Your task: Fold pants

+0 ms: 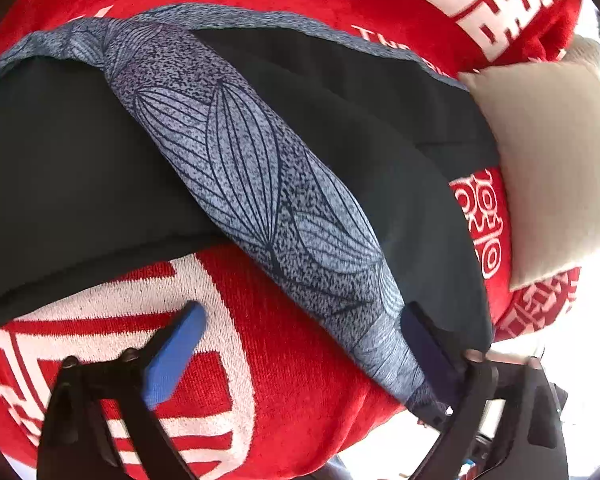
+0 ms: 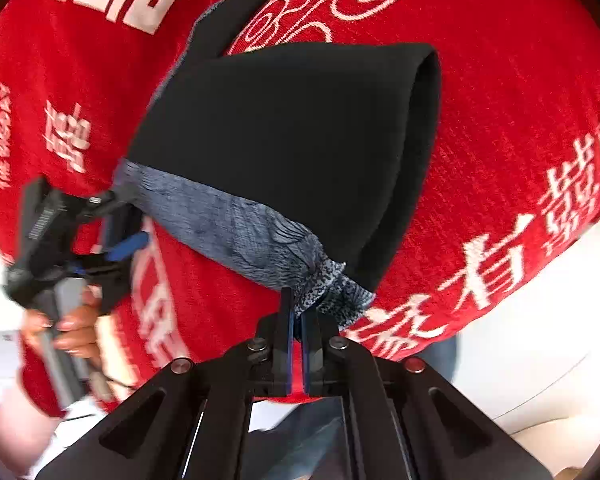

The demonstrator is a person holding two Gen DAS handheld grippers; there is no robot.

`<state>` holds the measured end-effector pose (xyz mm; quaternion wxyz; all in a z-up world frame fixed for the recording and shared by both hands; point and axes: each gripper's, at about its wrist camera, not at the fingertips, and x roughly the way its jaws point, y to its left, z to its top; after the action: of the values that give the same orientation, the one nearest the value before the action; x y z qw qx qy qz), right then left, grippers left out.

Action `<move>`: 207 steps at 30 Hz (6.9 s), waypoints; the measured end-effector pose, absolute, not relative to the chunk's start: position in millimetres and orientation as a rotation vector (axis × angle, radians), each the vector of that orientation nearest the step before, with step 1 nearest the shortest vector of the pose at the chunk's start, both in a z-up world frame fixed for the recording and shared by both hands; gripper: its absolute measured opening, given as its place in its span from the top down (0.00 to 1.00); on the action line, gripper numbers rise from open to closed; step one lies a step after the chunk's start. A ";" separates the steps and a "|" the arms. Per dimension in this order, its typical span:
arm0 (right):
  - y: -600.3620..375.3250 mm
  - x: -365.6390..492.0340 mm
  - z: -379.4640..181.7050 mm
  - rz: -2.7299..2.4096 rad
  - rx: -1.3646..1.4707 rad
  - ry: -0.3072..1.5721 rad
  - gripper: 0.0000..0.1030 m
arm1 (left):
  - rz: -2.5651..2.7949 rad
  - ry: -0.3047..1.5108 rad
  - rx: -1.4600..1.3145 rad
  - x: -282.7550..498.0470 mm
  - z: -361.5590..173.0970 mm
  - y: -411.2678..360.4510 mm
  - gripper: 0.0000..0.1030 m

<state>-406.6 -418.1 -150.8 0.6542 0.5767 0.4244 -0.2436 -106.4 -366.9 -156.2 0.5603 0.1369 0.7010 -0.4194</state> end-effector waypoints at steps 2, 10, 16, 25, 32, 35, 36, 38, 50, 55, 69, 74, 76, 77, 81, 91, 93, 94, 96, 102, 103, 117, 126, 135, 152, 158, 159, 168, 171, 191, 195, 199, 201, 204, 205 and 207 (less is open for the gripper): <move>-425.1 -406.3 -147.1 -0.505 1.342 0.959 0.97 | -0.959 1.663 0.310 -104.1 -156.0 -369.9 0.34; -443.5 -392.8 -151.1 -0.374 1.327 1.058 0.93 | -0.876 1.738 0.263 -101.8 -156.0 -377.9 0.49; -448.5 -389.5 -165.9 -0.331 1.349 1.116 0.92 | -0.907 1.728 0.256 -112.7 -151.7 -395.5 0.61; -483.3 -386.1 -120.7 -0.184 1.505 0.934 0.97 | -0.942 1.680 0.184 -109.4 -106.7 -409.4 0.86; -550.2 -356.7 -72.4 -0.144 1.432 0.830 0.97 | -0.939 1.652 0.144 -94.1 -90.2 -436.2 0.86; -583.6 -345.2 -54.7 -0.149 1.371 0.813 0.97 | -0.941 1.638 0.122 -85.9 -85.4 -451.1 0.86; -593.8 -340.6 -51.1 -0.152 1.347 0.814 0.97 | -0.943 1.634 0.121 -83.0 -85.0 -456.7 0.86; -617.6 -326.6 -46.4 -0.164 1.291 0.829 0.97 | -0.948 1.621 0.129 -78.0 -85.4 -470.7 0.86; -730.8 -219.7 -99.4 -0.277 0.962 1.100 0.97 | -0.926 1.623 0.190 -51.8 -136.4 -543.8 0.86; -748.0 -200.4 -124.4 -0.349 0.889 1.198 0.76 | -0.876 1.672 0.239 -44.8 -144.0 -555.7 0.86; -749.2 -212.6 -103.9 -0.480 0.781 1.189 0.50 | -0.850 1.466 0.398 -40.8 -104.1 -535.8 0.38; -747.5 -199.1 -117.4 -0.572 0.681 1.278 0.50 | -0.808 1.448 0.471 -60.7 -123.3 -528.5 0.38; -741.9 -189.4 -127.3 -0.627 0.611 1.343 0.50 | -0.783 1.424 0.520 -68.1 -133.7 -527.5 0.38; -741.3 -184.5 -138.0 -0.660 0.571 1.404 0.52 | -0.763 1.420 0.545 -71.0 -141.5 -527.9 0.38; -751.6 -183.3 -158.1 -0.674 0.673 1.415 0.72 | -0.713 1.428 0.560 -73.3 -162.9 -527.4 0.37; -757.3 -200.6 -110.2 -0.732 0.715 1.202 0.76 | -0.685 1.343 0.504 -63.6 -142.3 -539.0 0.24; -745.9 -220.5 -92.1 -0.692 0.728 1.146 0.73 | -0.703 1.327 0.477 -58.5 -135.6 -546.5 0.24; -739.6 -225.8 -88.4 -0.666 0.741 1.132 0.73 | -0.710 1.318 0.481 -56.6 -135.2 -552.0 0.24; -725.3 -234.0 -88.5 -0.613 0.764 1.130 0.73 | -0.709 1.297 0.510 -55.8 -140.2 -565.9 0.24; -704.0 -237.9 -136.2 -0.623 0.749 1.261 0.70 | -0.660 1.238 0.591 -57.6 -180.7 -577.5 0.06; -703.6 -245.8 -136.9 -0.609 0.747 1.213 0.71 | -0.670 1.240 0.609 -53.7 -179.4 -575.3 0.06; -665.1 -346.3 -116.0 -0.690 1.080 1.023 0.58 | -0.583 1.294 0.602 -73.9 -138.6 -494.1 0.06; -658.4 -348.4 -139.4 -0.830 1.173 0.836 0.57 | -0.740 1.287 0.654 -133.3 -149.2 -553.0 0.06; -670.6 -334.9 -101.6 -0.845 1.057 0.819 0.89 | -0.709 1.290 0.658 -134.2 -142.2 -548.6 0.02; -627.9 -347.5 -88.3 -0.793 0.907 1.060 0.67 | -0.509 1.205 0.613 -64.9 -104.3 -463.3 0.14; -580.3 -317.6 -100.4 -0.736 0.913 1.102 0.67 | -0.411 1.307 0.470 1.2 -144.9 -410.0 0.10; -574.2 -311.5 -102.6 -0.729 0.917 1.104 0.67 | -0.414 1.293 0.458 7.8 -145.0 -407.5 0.06; -499.3 -256.6 -96.8 -0.524 1.018 1.022 0.61 | -0.546 1.217 0.539 41.6 -118.2 -408.0 0.06; -463.8 -227.6 -108.1 -0.384 1.131 0.990 0.51 | -0.568 1.214 0.560 39.3 -103.1 -366.0 0.06; -364.1 -113.7 -186.1 -0.227 1.314 0.998 0.51 | -0.538 1.200 0.612 58.0 -173.3 -233.8 0.02; -373.0 -108.7 -180.2 -0.295 1.300 1.017 0.93 | -0.529 1.227 0.608 35.3 -165.1 -231.1 0.02; -359.7 -109.7 -150.4 -0.292 1.107 1.042 0.94 | -0.558 1.199 0.635 41.3 -169.5 -234.9 0.02; -357.2 -118.6 -168.6 -0.342 1.094 1.123 0.94 | -0.564 1.161 0.651 40.4 -172.0 -234.4 0.02; -364.5 -133.2 -182.5 -0.342 1.176 1.138 0.97 | -0.532 1.221 0.639 45.2 -167.0 -235.6 0.03; -367.0 -136.6 -178.3 -0.348 1.162 1.143 0.93 | -0.533 1.252 0.621 44.7 -162.7 -235.5 0.03; -375.0 -148.8 -160.7 -0.341 1.116 1.146 0.92 | -0.575 1.282 0.571 38.5 -149.2 -234.8 0.10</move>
<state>-148.8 -375.0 -160.6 0.6838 0.4979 0.5113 -0.1520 38.5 -234.8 -149.2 0.7259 0.2591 0.5814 -0.2605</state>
